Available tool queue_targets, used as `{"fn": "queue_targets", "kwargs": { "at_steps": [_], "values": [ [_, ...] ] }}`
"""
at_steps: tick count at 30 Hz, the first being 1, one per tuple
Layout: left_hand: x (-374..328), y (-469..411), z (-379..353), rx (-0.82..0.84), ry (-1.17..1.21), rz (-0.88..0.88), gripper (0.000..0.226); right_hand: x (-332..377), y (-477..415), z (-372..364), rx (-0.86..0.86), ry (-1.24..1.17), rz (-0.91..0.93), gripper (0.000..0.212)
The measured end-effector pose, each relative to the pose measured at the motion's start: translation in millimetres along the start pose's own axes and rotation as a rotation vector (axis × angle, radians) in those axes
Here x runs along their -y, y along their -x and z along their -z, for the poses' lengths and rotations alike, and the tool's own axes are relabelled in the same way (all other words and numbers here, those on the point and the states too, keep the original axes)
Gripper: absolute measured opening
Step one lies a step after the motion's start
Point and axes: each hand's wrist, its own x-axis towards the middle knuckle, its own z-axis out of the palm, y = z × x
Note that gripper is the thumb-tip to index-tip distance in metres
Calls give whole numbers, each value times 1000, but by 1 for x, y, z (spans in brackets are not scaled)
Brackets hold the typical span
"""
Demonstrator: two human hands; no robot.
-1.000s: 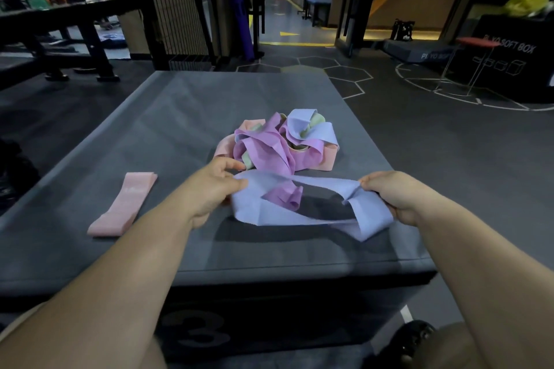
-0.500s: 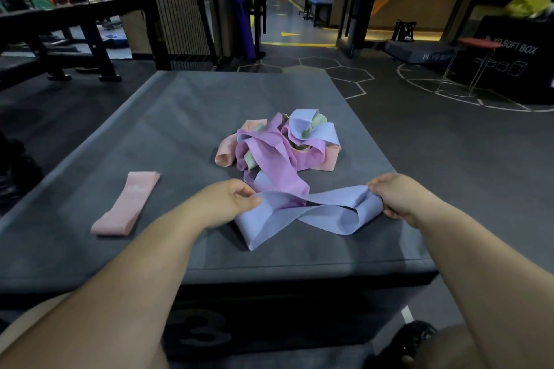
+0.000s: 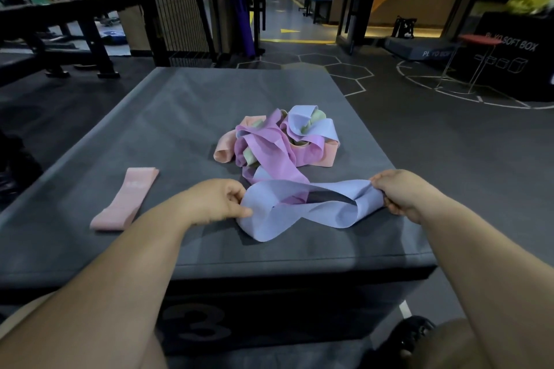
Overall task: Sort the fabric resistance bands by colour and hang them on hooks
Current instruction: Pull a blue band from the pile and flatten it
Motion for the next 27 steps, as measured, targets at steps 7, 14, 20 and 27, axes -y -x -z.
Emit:
{"fn": "queue_targets", "kwargs": {
  "at_steps": [7, 14, 20, 27],
  "values": [
    [-5, -1, -5, -68, 237, 74, 13, -4, -1, 6, -40, -52, 2, 26],
    [-7, -2, -7, -269, 70, 154, 5, -8, 0, 7, -67, -196, -35, 25],
    [0, -5, -9, -154, 205, 153, 14, -7, 3, 4, -22, -371, -76, 31],
    [8, 1, -2, -24, 81, 90, 39, -9, -4, 4, -28, -542, -186, 16]
  ]
}}
